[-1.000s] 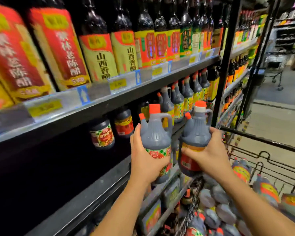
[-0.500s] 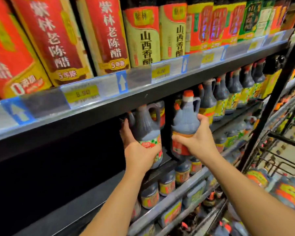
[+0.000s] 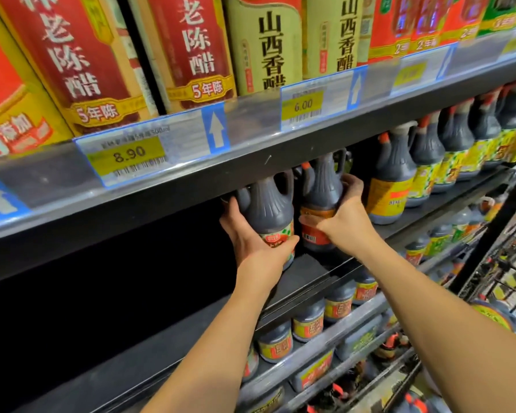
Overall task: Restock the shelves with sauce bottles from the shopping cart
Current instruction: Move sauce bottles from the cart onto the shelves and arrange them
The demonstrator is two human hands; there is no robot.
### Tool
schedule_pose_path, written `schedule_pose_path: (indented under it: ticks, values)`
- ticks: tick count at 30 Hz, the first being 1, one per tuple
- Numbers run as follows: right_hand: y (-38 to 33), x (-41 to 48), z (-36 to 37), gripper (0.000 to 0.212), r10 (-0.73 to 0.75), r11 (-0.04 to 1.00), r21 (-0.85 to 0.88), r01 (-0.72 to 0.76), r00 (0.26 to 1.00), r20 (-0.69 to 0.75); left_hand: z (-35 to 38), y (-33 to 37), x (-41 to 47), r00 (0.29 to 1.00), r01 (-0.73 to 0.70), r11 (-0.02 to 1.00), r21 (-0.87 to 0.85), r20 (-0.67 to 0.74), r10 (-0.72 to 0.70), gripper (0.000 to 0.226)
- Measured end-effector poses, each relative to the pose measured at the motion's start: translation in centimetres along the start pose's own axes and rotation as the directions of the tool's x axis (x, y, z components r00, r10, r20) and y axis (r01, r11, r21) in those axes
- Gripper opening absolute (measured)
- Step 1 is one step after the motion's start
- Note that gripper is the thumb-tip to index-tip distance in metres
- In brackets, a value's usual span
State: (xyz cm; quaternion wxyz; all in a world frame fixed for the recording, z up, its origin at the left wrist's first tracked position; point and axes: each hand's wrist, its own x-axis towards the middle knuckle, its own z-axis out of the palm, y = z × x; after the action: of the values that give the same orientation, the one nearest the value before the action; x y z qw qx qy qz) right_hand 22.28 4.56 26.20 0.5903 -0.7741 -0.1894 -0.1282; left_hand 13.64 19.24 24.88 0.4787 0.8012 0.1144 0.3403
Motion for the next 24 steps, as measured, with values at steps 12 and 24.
schedule_pose_path:
  ticks: [12, 24]
  values:
    - [1.7, 0.5, 0.8, 0.101, -0.005, 1.0, 0.022, 0.004, 0.999, 0.048, 1.7, -0.6, 0.6, 0.996, 0.001, 0.993, 0.115, -0.083, 0.008, 0.132]
    - [0.5, 0.1, 0.3, 0.112, 0.096, 0.993, -0.073, -0.091, 0.993, 0.071, 0.8, -0.1, 0.6, 0.999, 0.042, 0.991, 0.127, 0.028, -0.045, 0.132]
